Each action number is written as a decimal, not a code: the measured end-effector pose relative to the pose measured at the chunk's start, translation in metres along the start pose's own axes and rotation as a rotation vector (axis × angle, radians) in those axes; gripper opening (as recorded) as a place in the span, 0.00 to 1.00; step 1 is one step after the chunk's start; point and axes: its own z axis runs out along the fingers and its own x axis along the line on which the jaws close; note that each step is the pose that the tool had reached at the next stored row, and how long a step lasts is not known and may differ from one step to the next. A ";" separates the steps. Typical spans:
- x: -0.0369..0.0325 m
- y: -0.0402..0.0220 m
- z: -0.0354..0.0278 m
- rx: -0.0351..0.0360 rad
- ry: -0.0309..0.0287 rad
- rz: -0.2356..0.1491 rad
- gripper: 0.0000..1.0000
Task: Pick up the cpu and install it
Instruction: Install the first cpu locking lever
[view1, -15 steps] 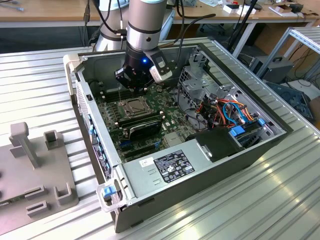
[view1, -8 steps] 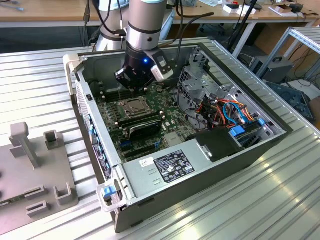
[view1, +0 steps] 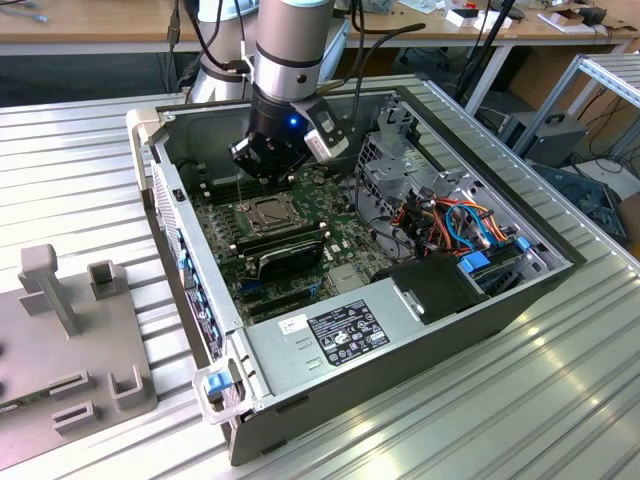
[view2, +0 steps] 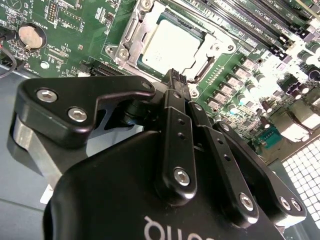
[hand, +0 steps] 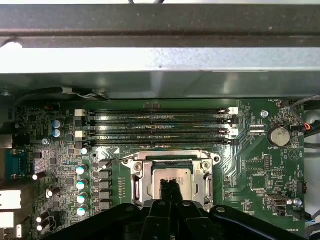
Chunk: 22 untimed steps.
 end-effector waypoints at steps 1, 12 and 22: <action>0.0000 0.0000 0.0000 0.0000 0.0000 0.000 0.11; 0.0159 -0.0005 -0.0002 0.0006 -0.0007 -0.001 0.11; 0.0267 -0.0008 -0.0004 0.0019 -0.0022 -0.002 0.11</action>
